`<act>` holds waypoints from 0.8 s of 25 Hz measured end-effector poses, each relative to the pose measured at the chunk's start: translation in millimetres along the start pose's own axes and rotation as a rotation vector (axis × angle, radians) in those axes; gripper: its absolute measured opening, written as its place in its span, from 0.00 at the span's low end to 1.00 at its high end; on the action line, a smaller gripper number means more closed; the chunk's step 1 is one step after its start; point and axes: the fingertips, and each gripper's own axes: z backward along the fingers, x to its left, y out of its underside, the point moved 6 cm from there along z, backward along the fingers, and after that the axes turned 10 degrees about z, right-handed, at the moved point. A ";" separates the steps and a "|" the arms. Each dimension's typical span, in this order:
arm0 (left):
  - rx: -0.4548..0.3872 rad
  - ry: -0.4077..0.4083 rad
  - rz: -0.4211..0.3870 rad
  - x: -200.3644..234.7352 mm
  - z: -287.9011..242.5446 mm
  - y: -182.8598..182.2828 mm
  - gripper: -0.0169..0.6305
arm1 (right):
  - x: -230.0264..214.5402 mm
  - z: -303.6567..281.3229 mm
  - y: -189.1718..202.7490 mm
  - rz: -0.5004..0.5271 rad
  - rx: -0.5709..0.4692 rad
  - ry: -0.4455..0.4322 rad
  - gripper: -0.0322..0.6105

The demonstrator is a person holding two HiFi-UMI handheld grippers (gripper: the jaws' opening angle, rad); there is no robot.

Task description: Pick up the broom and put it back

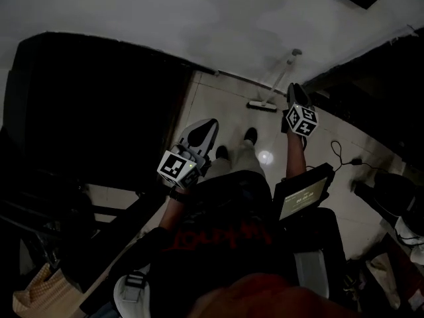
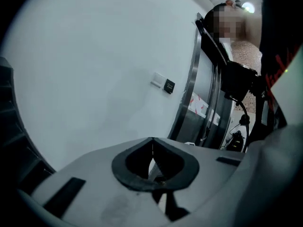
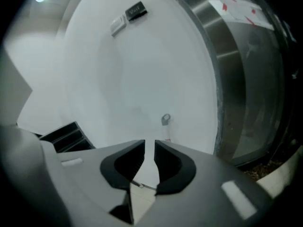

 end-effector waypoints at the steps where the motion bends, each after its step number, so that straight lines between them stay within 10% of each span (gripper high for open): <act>1: -0.001 0.019 0.005 0.3 8.2 4.3 0.03 | 14.9 20.3 1.9 -0.011 -0.024 -0.003 0.14; 12: 0.048 0.204 0.012 -27.9 96.0 66.9 0.03 | 188.3 263.2 16.8 0.127 -0.180 -0.010 0.05; 20: 0.014 0.258 -0.088 -75.1 92.0 67.5 0.03 | 205.6 325.0 -4.2 0.251 -0.272 0.012 0.05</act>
